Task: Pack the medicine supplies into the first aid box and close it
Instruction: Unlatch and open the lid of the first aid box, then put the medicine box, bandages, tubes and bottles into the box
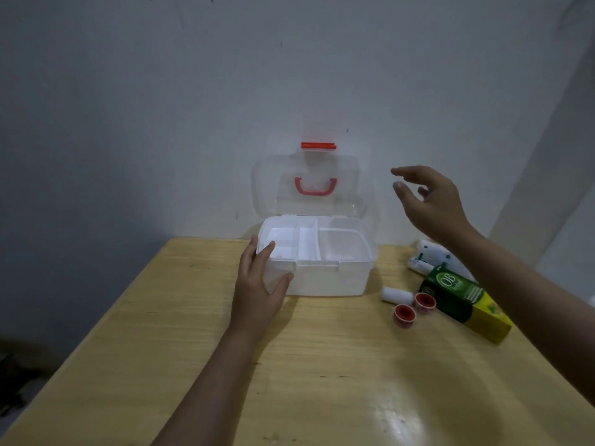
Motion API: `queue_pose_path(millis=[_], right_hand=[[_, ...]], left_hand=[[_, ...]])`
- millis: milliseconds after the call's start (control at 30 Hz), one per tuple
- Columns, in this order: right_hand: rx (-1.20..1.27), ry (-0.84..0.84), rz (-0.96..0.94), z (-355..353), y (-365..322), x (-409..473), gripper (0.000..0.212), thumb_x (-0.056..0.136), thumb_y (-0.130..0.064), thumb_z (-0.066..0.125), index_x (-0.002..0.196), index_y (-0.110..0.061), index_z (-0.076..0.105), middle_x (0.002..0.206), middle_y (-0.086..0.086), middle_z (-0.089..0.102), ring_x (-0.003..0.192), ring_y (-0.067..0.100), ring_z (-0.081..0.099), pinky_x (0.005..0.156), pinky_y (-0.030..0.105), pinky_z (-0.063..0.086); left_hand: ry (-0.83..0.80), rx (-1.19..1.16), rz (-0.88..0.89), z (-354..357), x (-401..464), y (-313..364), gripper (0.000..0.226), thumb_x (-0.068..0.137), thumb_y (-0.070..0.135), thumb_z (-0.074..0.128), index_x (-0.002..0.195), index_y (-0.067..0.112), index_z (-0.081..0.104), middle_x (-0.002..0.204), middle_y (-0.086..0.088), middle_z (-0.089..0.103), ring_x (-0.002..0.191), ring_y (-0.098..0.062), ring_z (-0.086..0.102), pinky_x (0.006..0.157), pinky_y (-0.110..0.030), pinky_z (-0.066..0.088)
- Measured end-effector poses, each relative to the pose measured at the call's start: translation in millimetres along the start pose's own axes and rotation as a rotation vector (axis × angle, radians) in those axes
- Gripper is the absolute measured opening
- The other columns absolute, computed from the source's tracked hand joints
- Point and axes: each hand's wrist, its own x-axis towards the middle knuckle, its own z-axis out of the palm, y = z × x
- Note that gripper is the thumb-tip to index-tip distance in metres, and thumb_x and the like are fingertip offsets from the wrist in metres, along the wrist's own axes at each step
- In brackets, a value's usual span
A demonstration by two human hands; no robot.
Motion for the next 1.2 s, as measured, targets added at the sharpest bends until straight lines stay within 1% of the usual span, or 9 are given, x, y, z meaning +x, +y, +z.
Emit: queue_pose_path(millis=[133,233,300,500,667,800,900,1067,1200], right_hand=[[-0.104,-0.113,0.115,-44.3,21.5,-47.8,0.019,0.085,-0.023,0.062,0.104,-0.021,0.067,0.109,0.001,0.067,0.099,0.017,0.061,0.084,0.037,0.05],[-0.198,-0.161,0.211,-68.6,39.8,-86.0,0.016,0.082,-0.019,0.067,0.098,-0.019,0.068,0.101,0.002,0.066,0.092,0.019,0.06,0.078,0.034,0.045],[-0.258,-0.173,0.248,-79.6,50.4,-108.6,0.018,0.079,-0.017,0.07,0.098,-0.016,0.07,0.102,0.007,0.066,0.09,0.02,0.058,0.077,0.032,0.041],[-0.378,-0.151,0.238,-98.2,76.5,-151.5,0.026,0.067,-0.01,0.08,0.092,-0.011,0.074,0.097,0.02,0.068,0.092,0.035,0.061,0.082,0.034,0.041],[-0.386,-0.151,0.296,-96.0,94.0,-165.8,0.025,0.068,-0.018,0.08,0.093,-0.018,0.074,0.102,0.016,0.066,0.099,0.039,0.057,0.091,0.046,0.043],[-0.351,-0.149,0.354,-94.6,92.4,-167.7,0.026,0.072,-0.02,0.076,0.096,-0.024,0.07,0.109,0.011,0.06,0.106,0.034,0.052,0.091,0.046,0.045],[-0.337,-0.144,0.338,-96.1,86.2,-166.1,0.024,0.07,-0.017,0.077,0.094,-0.021,0.072,0.106,0.015,0.064,0.103,0.033,0.055,0.088,0.043,0.046],[-0.304,-0.003,0.247,-108.2,67.9,-157.8,0.022,0.067,-0.014,0.081,0.088,-0.019,0.074,0.1,0.015,0.066,0.098,0.034,0.059,0.09,0.048,0.044],[-0.155,0.073,0.213,-111.2,40.6,-136.1,0.022,0.074,-0.02,0.076,0.093,-0.029,0.072,0.109,0.008,0.063,0.103,0.023,0.058,0.089,0.045,0.049]], left_hand=[[0.039,-0.006,-0.037,1.6,-1.2,7.0,0.058,0.08,0.034,0.07,0.133,0.023,0.048,0.152,0.004,0.031,0.14,-0.012,0.029,0.104,-0.049,0.042],[0.102,-0.013,-0.095,4.0,0.2,14.8,0.059,0.08,0.039,0.067,0.133,0.018,0.05,0.15,0.002,0.037,0.136,-0.01,0.033,0.103,-0.049,0.044],[0.148,-0.022,-0.137,6.1,1.6,21.6,0.059,0.081,0.038,0.066,0.133,0.015,0.049,0.148,0.001,0.04,0.131,-0.008,0.036,0.103,-0.046,0.045],[0.19,-0.068,-0.191,10.0,1.5,28.0,0.056,0.082,0.032,0.067,0.132,0.013,0.05,0.148,-0.001,0.041,0.134,-0.018,0.041,0.103,-0.044,0.045],[0.179,-0.102,-0.225,8.4,1.5,27.6,0.058,0.082,0.031,0.069,0.133,0.013,0.049,0.148,0.0,0.04,0.134,-0.018,0.041,0.102,-0.046,0.046],[0.185,-0.142,-0.261,8.0,2.9,30.2,0.057,0.081,0.028,0.071,0.132,0.011,0.051,0.148,0.0,0.041,0.132,-0.016,0.043,0.104,-0.041,0.044],[0.188,-0.157,-0.27,8.7,3.5,30.2,0.057,0.08,0.028,0.071,0.131,0.012,0.052,0.148,0.0,0.041,0.133,-0.016,0.043,0.104,-0.039,0.044],[0.192,-0.182,-0.286,9.4,4.1,26.5,0.055,0.08,0.029,0.071,0.13,0.015,0.053,0.148,0.003,0.041,0.132,-0.016,0.043,0.101,-0.043,0.047],[0.197,-0.188,-0.289,9.2,3.9,27.0,0.055,0.079,0.028,0.071,0.129,0.015,0.053,0.148,0.004,0.042,0.132,-0.017,0.044,0.1,-0.044,0.047]])
